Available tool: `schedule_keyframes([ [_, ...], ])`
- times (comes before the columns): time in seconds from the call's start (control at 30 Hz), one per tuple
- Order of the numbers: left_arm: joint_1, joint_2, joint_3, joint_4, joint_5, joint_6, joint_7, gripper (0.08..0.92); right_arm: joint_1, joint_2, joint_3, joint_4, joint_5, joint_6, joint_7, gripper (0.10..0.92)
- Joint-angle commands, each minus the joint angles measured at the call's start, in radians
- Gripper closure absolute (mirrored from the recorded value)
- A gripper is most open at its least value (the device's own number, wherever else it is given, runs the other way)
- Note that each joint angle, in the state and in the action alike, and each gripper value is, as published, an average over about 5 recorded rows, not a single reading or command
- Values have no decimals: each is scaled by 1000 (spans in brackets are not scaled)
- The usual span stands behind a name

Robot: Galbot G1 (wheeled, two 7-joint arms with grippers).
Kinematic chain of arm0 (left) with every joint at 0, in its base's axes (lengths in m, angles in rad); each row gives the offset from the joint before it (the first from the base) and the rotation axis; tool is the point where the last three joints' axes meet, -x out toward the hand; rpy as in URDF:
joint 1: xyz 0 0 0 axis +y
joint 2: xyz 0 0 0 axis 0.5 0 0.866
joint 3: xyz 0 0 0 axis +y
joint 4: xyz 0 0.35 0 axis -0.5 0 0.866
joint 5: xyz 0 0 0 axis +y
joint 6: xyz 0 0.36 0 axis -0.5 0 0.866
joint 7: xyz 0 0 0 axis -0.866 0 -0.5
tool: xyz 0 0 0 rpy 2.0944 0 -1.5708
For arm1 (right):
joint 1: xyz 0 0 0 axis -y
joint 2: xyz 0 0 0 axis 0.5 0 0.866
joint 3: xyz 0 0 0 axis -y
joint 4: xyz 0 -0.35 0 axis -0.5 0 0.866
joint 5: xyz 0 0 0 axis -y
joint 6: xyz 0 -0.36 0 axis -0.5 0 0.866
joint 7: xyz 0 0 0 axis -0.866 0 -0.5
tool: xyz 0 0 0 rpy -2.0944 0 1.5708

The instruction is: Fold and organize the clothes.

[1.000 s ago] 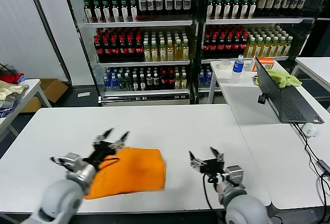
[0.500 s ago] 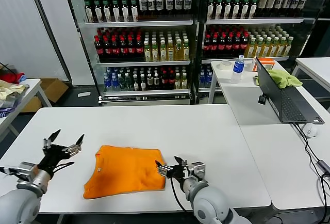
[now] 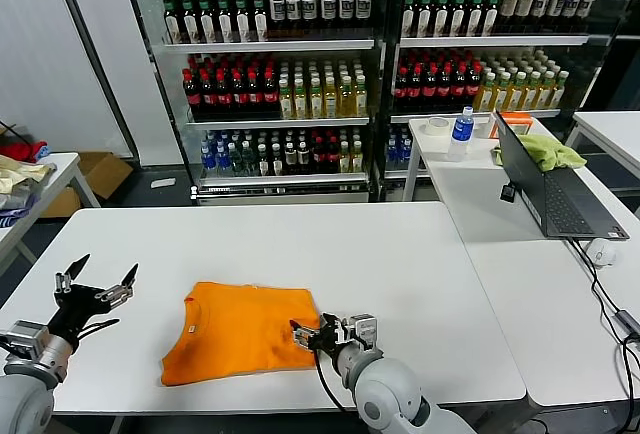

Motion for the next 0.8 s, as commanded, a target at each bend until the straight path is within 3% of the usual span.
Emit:
schedule_keyframes([
  [0.03,17,4,-17,7,14,-7,2,177,21,3,-31,-14,43,0,34,313],
  [0.6,18,-14,16,-3,28,23,-4,177,27,17,22,-41,-11,4,-66,807],
  [0.8,14,-8,16,-1,27,27,-4,177,23,-12,96,-8,-39,4,-83,918],
])
